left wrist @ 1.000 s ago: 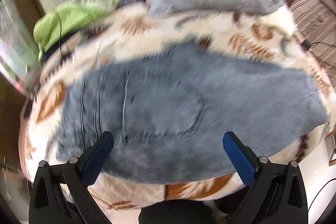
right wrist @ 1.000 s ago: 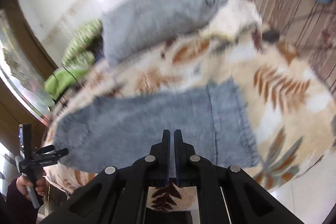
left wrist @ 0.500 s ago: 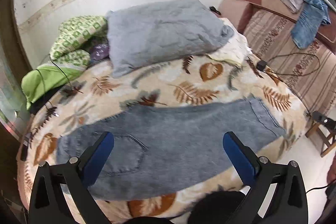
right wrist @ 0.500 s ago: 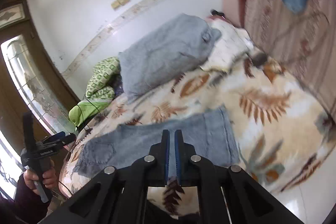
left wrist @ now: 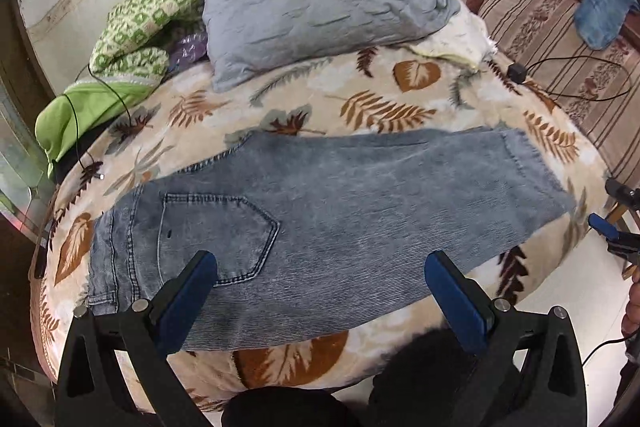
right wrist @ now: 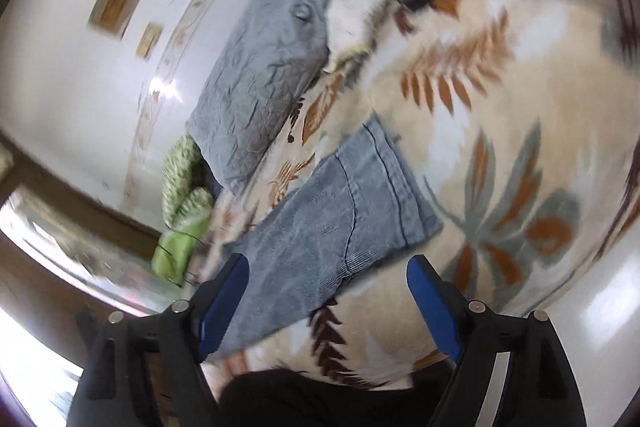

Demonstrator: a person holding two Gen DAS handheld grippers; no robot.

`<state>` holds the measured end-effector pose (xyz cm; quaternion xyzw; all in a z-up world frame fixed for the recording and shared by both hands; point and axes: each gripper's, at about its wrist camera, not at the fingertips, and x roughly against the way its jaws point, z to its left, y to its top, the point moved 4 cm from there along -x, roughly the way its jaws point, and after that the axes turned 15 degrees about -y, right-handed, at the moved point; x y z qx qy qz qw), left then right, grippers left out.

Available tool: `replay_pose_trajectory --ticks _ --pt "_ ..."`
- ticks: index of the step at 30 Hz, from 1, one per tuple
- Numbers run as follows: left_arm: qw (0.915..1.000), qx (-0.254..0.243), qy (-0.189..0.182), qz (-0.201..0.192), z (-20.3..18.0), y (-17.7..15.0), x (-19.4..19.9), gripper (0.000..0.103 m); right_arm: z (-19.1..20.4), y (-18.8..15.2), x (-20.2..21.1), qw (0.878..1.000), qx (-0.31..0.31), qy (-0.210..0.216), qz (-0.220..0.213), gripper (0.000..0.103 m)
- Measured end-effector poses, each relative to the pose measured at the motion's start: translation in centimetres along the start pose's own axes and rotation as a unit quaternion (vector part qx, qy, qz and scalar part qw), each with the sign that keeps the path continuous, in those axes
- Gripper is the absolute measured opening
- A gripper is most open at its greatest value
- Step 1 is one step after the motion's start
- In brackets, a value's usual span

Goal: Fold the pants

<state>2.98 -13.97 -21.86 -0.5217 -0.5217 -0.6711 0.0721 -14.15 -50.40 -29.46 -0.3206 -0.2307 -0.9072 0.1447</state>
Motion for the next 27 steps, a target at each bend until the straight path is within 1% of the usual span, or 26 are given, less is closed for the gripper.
replay_pose_trajectory --ticks 4,7,11,13,15,16,19,22,24,26,27 --pt "0.9996 0.015 0.005 0.025 0.9 -0.2 -2.0 0.103 -0.8 -0.1 -1.5 0.999 -0.032 0.013 0.020 0.084" --pt "0.9987 0.029 0.000 0.042 1.2 -0.1 -3.1 0.103 -1.4 0.1 -2.7 0.998 -0.059 0.019 0.027 0.084" --pt "0.9987 0.024 -0.003 0.046 0.4 0.7 -3.5 0.103 -2.7 0.5 -4.3 0.996 -0.085 0.009 0.037 0.084" --pt "0.9989 0.011 -0.002 0.045 -0.3 1.3 -3.7 0.103 -3.0 1.6 -3.8 0.997 -0.074 -0.007 0.021 0.084" --pt "0.9989 0.004 -0.006 0.045 -1.0 2.1 -4.1 0.103 -3.2 2.8 -3.6 0.997 -0.062 -0.031 0.021 0.084" --pt "0.9989 0.002 -0.009 0.046 -1.5 2.5 -4.6 0.103 -3.5 3.4 -3.7 0.997 -0.060 -0.035 0.024 0.084" --pt "0.9983 -0.006 -0.016 0.055 -3.3 3.8 -6.4 0.103 -3.6 4.7 -5.1 0.997 -0.051 -0.037 0.052 0.084" --pt "0.9971 -0.021 -0.023 0.069 -5.1 4.7 -8.3 0.103 -2.7 5.5 -7.0 0.995 -0.023 -0.044 0.084 0.084" --pt "0.9960 -0.033 -0.023 0.080 -6.0 5.2 -9.7 0.103 -2.0 6.1 -7.8 0.994 -0.007 -0.049 0.094 0.084" --pt "0.9939 -0.036 -0.025 0.101 -6.7 5.4 -11.7 0.103 -1.3 6.5 -8.6 0.992 0.010 -0.051 0.112 0.082" --pt "0.9932 -0.034 -0.024 0.109 -6.9 5.5 -12.5 0.103 -1.1 6.7 -9.1 0.992 0.015 -0.051 0.118 0.077"
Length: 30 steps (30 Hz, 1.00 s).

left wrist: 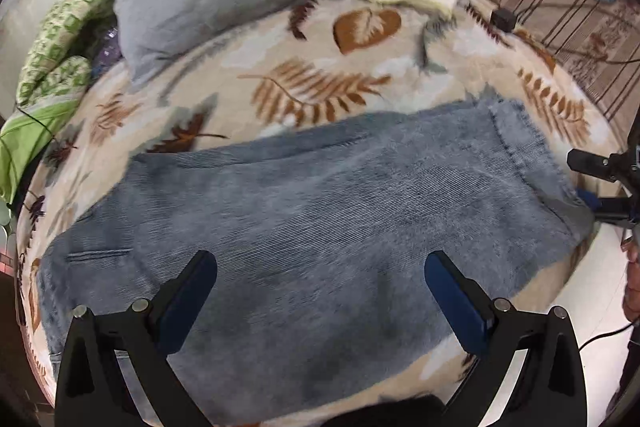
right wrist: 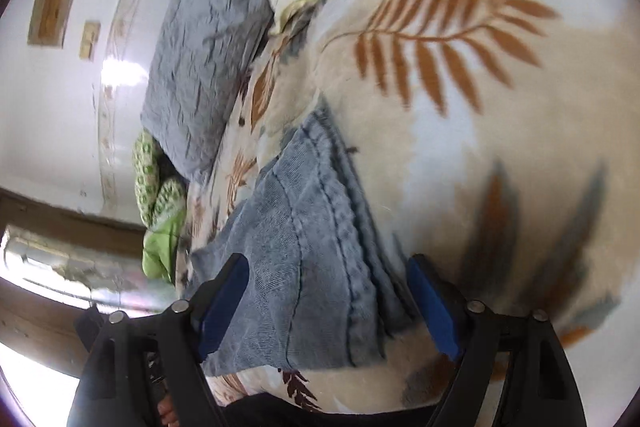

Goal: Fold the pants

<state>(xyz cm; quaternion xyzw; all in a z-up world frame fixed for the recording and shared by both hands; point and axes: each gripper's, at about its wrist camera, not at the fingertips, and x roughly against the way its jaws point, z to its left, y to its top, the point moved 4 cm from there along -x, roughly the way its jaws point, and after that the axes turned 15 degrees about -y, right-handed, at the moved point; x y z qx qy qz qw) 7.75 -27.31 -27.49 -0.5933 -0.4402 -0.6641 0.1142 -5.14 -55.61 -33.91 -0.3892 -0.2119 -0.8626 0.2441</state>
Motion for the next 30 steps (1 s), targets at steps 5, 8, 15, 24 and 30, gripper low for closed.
replay_pose_trajectory --ticks 5,8,15,24,30 --pt "0.9989 0.008 0.018 0.044 0.3 0.4 -4.1 0.103 0.6 1.3 -1.2 0.999 0.014 0.011 0.027 0.059" --pt "0.9978 0.022 0.004 0.062 0.9 -0.2 -5.8 0.103 0.6 1.6 -2.4 0.998 0.007 0.031 0.056 0.033" --pt "0.9981 0.021 0.003 0.058 1.3 0.3 -4.9 0.103 0.8 1.8 -2.4 0.998 -0.002 0.043 0.048 0.015" --pt "0.9980 0.048 0.000 0.042 3.2 0.6 -3.5 0.103 3.7 1.7 -0.1 0.997 -0.001 0.070 0.012 0.012" --pt "0.9967 0.080 0.003 0.014 6.9 0.3 0.0 0.103 10.0 1.1 2.0 0.996 0.049 0.079 -0.003 0.012"
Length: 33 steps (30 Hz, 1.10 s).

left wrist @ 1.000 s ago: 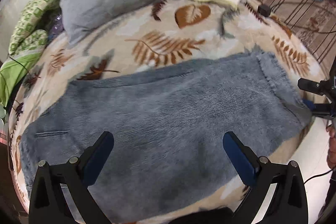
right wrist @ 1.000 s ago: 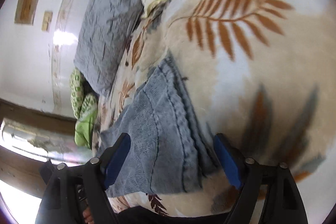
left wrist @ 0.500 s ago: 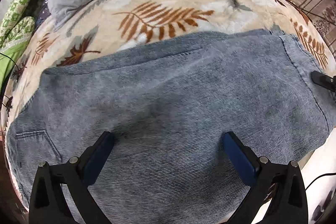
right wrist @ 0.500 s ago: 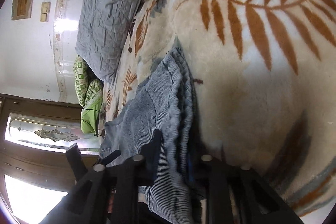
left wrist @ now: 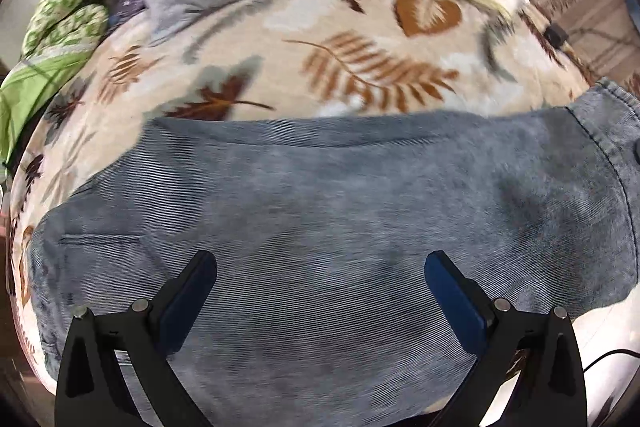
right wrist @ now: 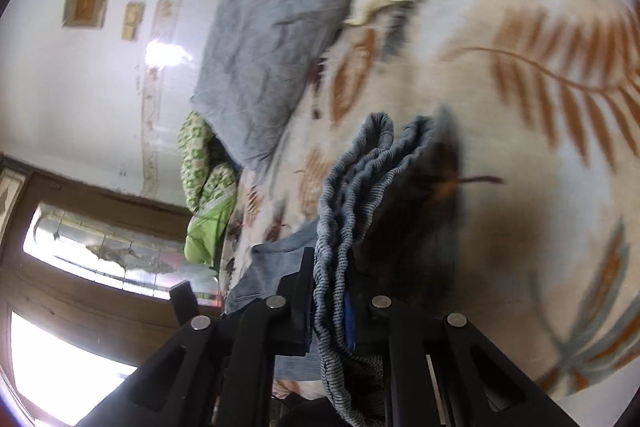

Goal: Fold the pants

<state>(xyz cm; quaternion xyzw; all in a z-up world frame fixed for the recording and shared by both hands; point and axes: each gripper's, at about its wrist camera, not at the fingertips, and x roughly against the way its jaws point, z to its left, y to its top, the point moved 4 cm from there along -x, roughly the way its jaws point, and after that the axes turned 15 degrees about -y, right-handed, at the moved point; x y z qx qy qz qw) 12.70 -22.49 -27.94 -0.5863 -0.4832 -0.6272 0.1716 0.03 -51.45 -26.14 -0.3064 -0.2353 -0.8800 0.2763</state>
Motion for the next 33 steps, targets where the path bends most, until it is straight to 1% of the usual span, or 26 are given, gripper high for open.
replay_pose_trajectory --ticks 3,6,9,12,13,14,16,17,18,20,21,22,23,24,25,27,29,30,31,33 --pt "0.9997 0.018 0.001 -0.017 2.5 -0.4 1.8 0.103 4.2 -1.0 -0.8 0.999 0.034 0.004 0.008 0.012" --pt "0.9983 0.046 0.004 -0.035 5.6 -1.6 4.0 0.103 8.0 -2.6 -2.9 0.998 0.064 0.004 0.026 0.012" --pt "0.9956 0.074 0.009 -0.057 9.0 -2.9 6.0 0.103 11.1 -4.7 -6.5 0.995 0.083 0.008 0.057 0.012" --pt "0.9922 0.102 0.015 -0.071 12.4 -4.8 7.7 0.103 13.3 -7.0 -11.1 0.991 0.095 -0.001 0.092 0.012" --pt "0.9914 0.107 0.018 -0.072 13.2 -5.3 8.0 0.103 13.7 -7.6 -12.6 0.990 0.094 -0.002 0.108 0.016" --pt "0.9909 0.112 0.021 -0.072 14.0 -5.8 8.1 0.103 13.9 -8.4 -14.5 0.987 0.090 -0.008 0.129 0.017" --pt "0.9897 0.123 0.023 -0.069 15.2 -6.5 8.2 0.103 13.9 -10.0 -18.1 0.981 0.097 -0.031 0.163 0.027" --pt "0.9892 0.128 0.022 -0.068 15.7 -6.9 8.3 0.103 13.9 -10.5 -19.4 0.979 0.099 -0.031 0.173 0.029" --pt "0.9889 0.131 0.019 -0.067 16.0 -7.2 8.3 0.103 13.8 -11.0 -20.2 0.978 0.091 -0.024 0.185 0.034" --pt "0.9890 0.131 0.015 -0.067 16.2 -7.5 8.4 0.103 13.8 -11.6 -20.6 0.977 0.074 -0.005 0.199 0.035" --pt "0.9891 0.129 0.012 -0.069 16.0 -7.4 8.4 0.103 14.0 -11.7 -20.3 0.977 0.080 0.003 0.198 0.037" --pt "0.9893 0.126 0.005 -0.073 15.4 -7.3 8.5 0.103 14.2 -11.6 -19.4 0.978 0.090 0.008 0.186 0.043" --pt "0.9895 0.123 0.000 -0.076 14.9 -7.1 8.5 0.103 14.3 -11.1 -18.6 0.981 0.093 0.010 0.170 0.049" --pt "0.9898 0.118 -0.008 -0.079 14.2 -6.8 8.4 0.103 14.1 -10.5 -17.6 0.985 0.092 0.009 0.147 0.059" --pt "0.9908 0.108 -0.019 -0.079 13.1 -6.4 8.1 0.103 13.6 -9.7 -16.4 0.989 0.086 0.008 0.118 0.060" --pt "0.9929 0.088 -0.024 -0.077 11.3 -5.9 7.8 0.103 12.8 -8.8 -15.2 0.993 0.078 0.009 0.094 0.060" --pt "0.9947 0.066 -0.022 -0.076 9.4 -5.2 6.9 0.103 11.8 -7.6 -14.8 0.994 0.072 -0.017 0.076 0.059" --pt "0.9955 0.057 -0.022 -0.073 8.6 -4.9 6.3 0.103 11.2 -7.2 -14.8 0.995 0.066 -0.020 0.072 0.057" --pt "0.9964 0.048 -0.018 -0.067 7.9 -4.6 5.6 0.103 10.6 -6.9 -15.0 0.996 0.059 -0.022 0.069 0.050" --pt "0.9983 0.029 0.002 -0.051 7.0 -4.3 3.8 0.103 10.0 -5.9 -15.9 0.996 0.056 -0.035 0.065 0.043"
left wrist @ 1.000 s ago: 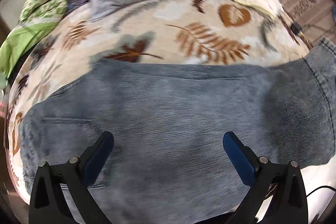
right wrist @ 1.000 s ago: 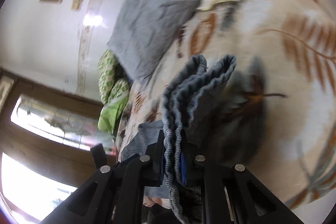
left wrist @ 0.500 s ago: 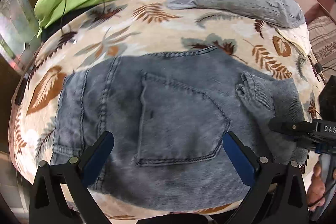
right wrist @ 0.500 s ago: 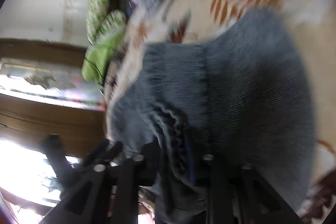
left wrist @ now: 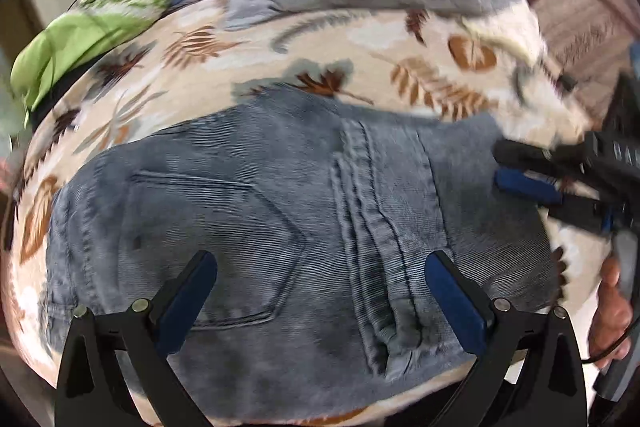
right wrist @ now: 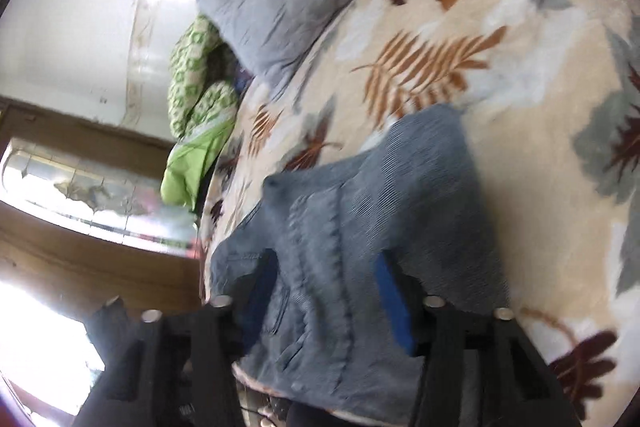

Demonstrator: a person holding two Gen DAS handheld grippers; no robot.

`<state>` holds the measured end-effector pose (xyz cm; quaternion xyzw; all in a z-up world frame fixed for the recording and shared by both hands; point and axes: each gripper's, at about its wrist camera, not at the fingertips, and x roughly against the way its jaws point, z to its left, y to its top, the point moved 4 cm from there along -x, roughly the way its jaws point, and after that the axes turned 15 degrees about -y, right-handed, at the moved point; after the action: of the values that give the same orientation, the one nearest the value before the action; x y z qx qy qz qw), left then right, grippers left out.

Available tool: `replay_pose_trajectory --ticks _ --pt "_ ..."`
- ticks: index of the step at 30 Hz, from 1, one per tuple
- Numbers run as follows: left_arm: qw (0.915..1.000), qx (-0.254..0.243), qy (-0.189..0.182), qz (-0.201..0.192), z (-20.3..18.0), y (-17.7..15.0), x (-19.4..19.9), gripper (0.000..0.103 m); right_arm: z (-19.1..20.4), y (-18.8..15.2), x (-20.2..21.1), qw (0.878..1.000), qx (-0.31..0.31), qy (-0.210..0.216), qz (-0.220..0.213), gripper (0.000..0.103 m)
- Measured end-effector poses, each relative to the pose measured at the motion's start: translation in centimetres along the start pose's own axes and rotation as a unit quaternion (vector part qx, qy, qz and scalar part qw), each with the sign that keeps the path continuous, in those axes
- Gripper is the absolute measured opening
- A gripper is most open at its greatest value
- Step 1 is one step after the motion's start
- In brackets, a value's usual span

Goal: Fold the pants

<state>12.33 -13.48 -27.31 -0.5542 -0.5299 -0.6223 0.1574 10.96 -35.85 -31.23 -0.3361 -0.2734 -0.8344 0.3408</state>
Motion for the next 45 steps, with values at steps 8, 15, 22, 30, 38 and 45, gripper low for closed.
replay_pose_trajectory --ticks 8,15,22,30,38,45 --pt "0.9991 0.015 0.017 0.037 1.7 -1.2 -2.5 0.103 -3.3 1.1 -3.1 0.999 -0.024 -0.014 0.025 0.019" --pt "0.9985 0.038 0.039 -0.005 5.0 -2.9 2.5 0.103 0.5 -2.8 0.2 0.999 0.021 0.039 0.026 0.023" --pt "0.9903 0.104 0.080 -0.045 12.1 -9.0 9.1 0.103 -0.4 -7.5 -3.8 0.995 0.047 0.005 0.085 0.021" --pt "0.9750 0.197 0.072 -0.074 19.7 -16.4 13.2 0.103 2.7 -8.3 -2.1 0.995 0.066 -0.005 0.069 0.023" --pt "0.9579 0.272 0.009 -0.091 22.4 -17.6 13.6 0.103 4.6 -9.5 -4.5 0.989 0.040 -0.024 0.137 0.024" --pt "0.9377 0.326 -0.074 -0.094 22.2 -17.1 11.8 0.103 10.2 -12.8 -3.4 0.985 0.093 0.065 0.133 0.024"
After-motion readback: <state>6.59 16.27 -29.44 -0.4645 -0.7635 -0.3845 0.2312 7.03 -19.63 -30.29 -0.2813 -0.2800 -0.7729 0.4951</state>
